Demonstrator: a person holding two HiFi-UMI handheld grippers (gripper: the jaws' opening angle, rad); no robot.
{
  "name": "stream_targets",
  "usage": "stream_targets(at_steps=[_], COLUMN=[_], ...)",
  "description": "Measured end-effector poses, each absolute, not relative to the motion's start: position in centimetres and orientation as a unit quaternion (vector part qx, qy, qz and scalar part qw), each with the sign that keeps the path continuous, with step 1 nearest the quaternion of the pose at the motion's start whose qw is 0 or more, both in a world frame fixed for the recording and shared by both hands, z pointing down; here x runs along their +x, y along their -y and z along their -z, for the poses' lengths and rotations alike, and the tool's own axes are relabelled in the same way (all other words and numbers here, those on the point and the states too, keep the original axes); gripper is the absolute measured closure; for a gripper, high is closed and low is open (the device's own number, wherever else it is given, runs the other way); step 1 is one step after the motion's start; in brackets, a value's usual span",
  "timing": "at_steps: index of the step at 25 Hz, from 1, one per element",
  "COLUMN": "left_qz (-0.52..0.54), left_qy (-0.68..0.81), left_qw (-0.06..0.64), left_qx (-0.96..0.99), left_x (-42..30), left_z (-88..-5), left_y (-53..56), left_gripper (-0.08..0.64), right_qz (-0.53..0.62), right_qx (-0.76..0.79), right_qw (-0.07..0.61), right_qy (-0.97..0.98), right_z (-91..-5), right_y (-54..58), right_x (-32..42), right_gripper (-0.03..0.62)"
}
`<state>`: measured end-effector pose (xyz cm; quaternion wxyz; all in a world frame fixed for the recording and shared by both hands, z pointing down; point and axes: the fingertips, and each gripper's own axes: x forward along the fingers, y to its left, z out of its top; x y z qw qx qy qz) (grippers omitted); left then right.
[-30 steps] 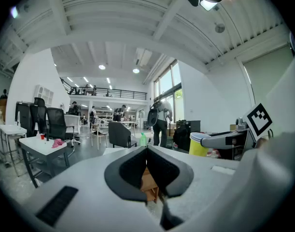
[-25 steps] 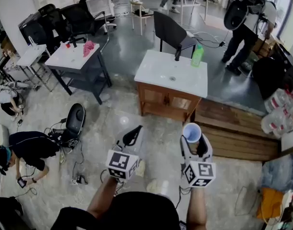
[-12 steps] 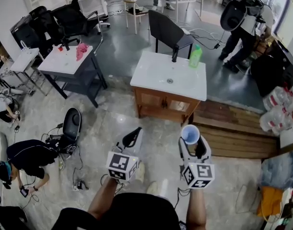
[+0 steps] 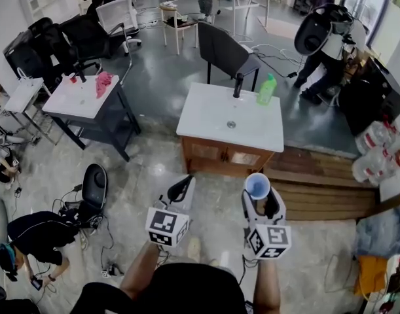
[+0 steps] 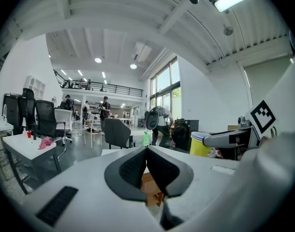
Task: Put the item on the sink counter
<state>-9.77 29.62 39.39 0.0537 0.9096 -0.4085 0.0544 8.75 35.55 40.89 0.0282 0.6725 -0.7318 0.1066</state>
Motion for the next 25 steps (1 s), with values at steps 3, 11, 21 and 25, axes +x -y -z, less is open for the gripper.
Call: stream_targets(at_steps=[3,11,21,25], left_qz=[-0.054,-0.048,-0.048,-0.058], left_qy=[0.405,0.402,0.403,0.409], left_qw=[0.050,0.045,0.049,0.054], left_qx=[0.911,0.913,0.912,0.909], left_x=[-10.7,-11.5,-7.4,-4.2], left_z=[-39.6,-39.4,-40.2,-40.7], left_y=[-27.8,-24.3,-18.7,-15.1], left_gripper=[0.557,0.557,0.557,0.557], right_qz=[-0.106,-0.106,-0.106,-0.107], right_qx=[0.674,0.673,0.673,0.670], right_qw=[0.024,0.020,0.020,0.016], right_qy=[0.730,0.732,0.731,0.735], right_z=[-41.0,-41.3,-41.8,-41.9], right_y=[-33.9,-30.4,-24.8,-20.6], right_x=[7.8,6.6,10.7,14.1], right_gripper=[0.281,0.281,0.281,0.281])
